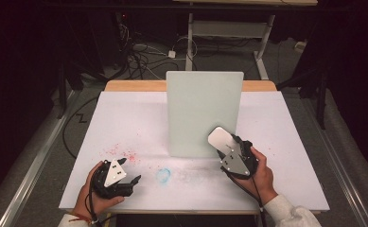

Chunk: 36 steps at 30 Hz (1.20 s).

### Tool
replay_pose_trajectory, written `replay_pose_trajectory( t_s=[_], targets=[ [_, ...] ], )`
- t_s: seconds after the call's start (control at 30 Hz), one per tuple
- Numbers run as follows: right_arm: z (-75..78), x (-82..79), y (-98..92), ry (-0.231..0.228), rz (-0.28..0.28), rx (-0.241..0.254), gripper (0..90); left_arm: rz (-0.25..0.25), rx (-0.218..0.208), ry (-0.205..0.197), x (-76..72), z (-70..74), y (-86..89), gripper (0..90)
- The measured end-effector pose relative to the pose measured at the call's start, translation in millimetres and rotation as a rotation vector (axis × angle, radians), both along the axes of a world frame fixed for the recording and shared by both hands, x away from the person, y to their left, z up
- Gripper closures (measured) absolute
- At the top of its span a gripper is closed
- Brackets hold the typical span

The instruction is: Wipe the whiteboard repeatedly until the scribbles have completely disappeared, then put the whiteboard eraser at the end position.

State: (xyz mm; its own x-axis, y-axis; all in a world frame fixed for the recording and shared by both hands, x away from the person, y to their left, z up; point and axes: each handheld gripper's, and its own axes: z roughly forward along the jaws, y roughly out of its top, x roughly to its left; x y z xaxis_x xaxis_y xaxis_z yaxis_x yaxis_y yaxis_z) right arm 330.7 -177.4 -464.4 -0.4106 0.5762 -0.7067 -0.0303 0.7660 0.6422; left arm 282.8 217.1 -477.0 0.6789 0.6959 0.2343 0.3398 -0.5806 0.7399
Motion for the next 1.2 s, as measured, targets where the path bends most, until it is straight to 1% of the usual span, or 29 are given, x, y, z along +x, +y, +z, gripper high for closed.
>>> replay_pose_trajectory(
  t_s=[0.03,0.07,0.1,0.13,0.17,0.3,0.33,0.37,0.4,0.43,0.5,0.57,0.63,0.67,0.7,0.73,0.77,0.8,0.83,0.87,0.93,0.97,1.0,1.03,1.07,1.1,1.13,1.17,1.2],
  targets=[
    [0.9,-1.1,1.1,0.002,0.015,0.003,30.9,0.000,0.000,0.002,0.2,-0.2,0.0,22.9],
    [1.6,-1.7,1.7,0.000,0.024,0.009,30.9,0.004,-0.002,0.014,-0.1,-0.7,0.0,22.9],
    [3.1,-3.0,2.4,0.007,0.038,0.010,30.9,0.004,-0.005,0.015,0.1,-0.9,0.2,22.9],
    [4.1,-3.8,3.1,0.011,0.048,0.016,30.9,0.000,-0.001,0.005,0.7,-0.6,0.6,22.9],
    [5.3,-4.4,3.5,0.016,0.061,0.020,30.9,0.003,0.001,0.016,0.3,-0.7,0.7,22.9],
    [8.2,-7.1,4.7,0.046,0.109,0.019,30.9,0.002,0.000,0.016,0.3,-0.5,0.2,22.9],
    [8.6,-7.5,5.3,0.046,0.121,0.015,30.9,0.001,0.001,0.016,0.1,-0.5,0.1,22.9],
    [9.1,-8.0,6.0,0.054,0.132,0.009,30.9,0.001,0.000,0.016,-0.1,-0.5,0.1,22.9],
    [9.7,-8.3,6.7,0.067,0.146,0.015,30.9,0.002,-0.001,0.015,-0.2,-0.5,0.0,22.9],
    [10.4,-8.4,6.9,0.077,0.155,0.017,30.9,-0.003,0.002,0.004,0.2,-0.3,0.3,22.9],
    [11.7,-8.6,7.7,0.096,0.172,0.019,30.9,-0.004,0.001,0.004,-0.1,-0.3,0.6,22.9],
    [13.3,-9.7,9.1,0.122,0.195,0.035,30.9,-0.004,0.001,0.003,-0.5,-0.2,0.6,22.9],
    [15.6,-11.2,11.4,0.154,0.227,0.013,30.9,-0.003,0.000,0.003,-0.4,-0.1,0.5,22.9],
    [15.2,-12.3,13.2,0.150,0.227,0.027,30.9,-0.003,-0.002,0.002,-0.3,0.0,0.3,22.9],
    [15.8,-13.4,13.9,0.162,0.242,0.019,30.9,-0.003,0.000,0.002,-0.2,0.1,0.1,22.9],
    [16.1,-13.8,15.0,0.178,0.259,0.013,30.9,-0.005,0.001,0.002,-0.3,0.0,-0.1,22.9],
    [15.8,-14.9,17.1,0.191,0.264,0.024,30.9,-0.003,0.000,0.015,-1.1,-0.4,-0.4,22.9],
    [16.3,-15.5,17.8,0.201,0.278,0.008,30.9,-0.007,0.005,0.004,-0.6,-0.3,0.0,22.9],
    [16.2,-16.3,19.4,0.214,0.283,0.014,30.9,-0.004,0.001,0.006,-0.7,-0.4,0.4,22.9],
    [17.0,-16.3,20.9,0.242,0.300,0.002,30.9,-0.002,-0.001,0.006,-0.5,-0.3,0.8,22.9],
    [18.1,-16.1,23.1,0.270,0.319,0.003,30.9,0.001,-0.001,0.006,0.0,-0.1,1.0,22.9],
    [19.5,-15.4,25.0,0.308,0.333,-0.001,30.9,0.001,-0.001,0.006,0.2,0.1,1.0,22.9],
    [20.2,-15.4,26.2,0.323,0.341,-0.007,30.9,0.002,-0.002,0.006,0.7,0.3,0.5,22.9],
    [21.4,-14.7,28.2,0.348,0.351,-0.030,30.8,0.006,-0.007,0.016,0.4,0.2,-0.1,22.9],
    [21.7,-14.4,29.4,0.361,0.352,-0.033,30.9,-0.002,-0.001,0.003,1.4,0.8,-0.5,22.9],
    [22.0,-13.8,30.2,0.380,0.358,-0.043,30.9,-0.004,0.003,0.003,1.6,1.0,-1.2,22.9],
    [21.8,-13.5,31.4,0.404,0.363,-0.045,30.8,-0.003,0.000,0.014,1.1,0.6,-2.3,22.9],
    [21.5,-12.9,32.7,0.433,0.376,-0.064,30.9,-0.010,0.007,0.003,1.6,0.7,-2.3,22.9],
    [21.1,-12.9,34.1,0.452,0.380,-0.080,30.9,-0.011,0.009,0.005,1.5,0.5,-2.5,22.9]
  ],
)
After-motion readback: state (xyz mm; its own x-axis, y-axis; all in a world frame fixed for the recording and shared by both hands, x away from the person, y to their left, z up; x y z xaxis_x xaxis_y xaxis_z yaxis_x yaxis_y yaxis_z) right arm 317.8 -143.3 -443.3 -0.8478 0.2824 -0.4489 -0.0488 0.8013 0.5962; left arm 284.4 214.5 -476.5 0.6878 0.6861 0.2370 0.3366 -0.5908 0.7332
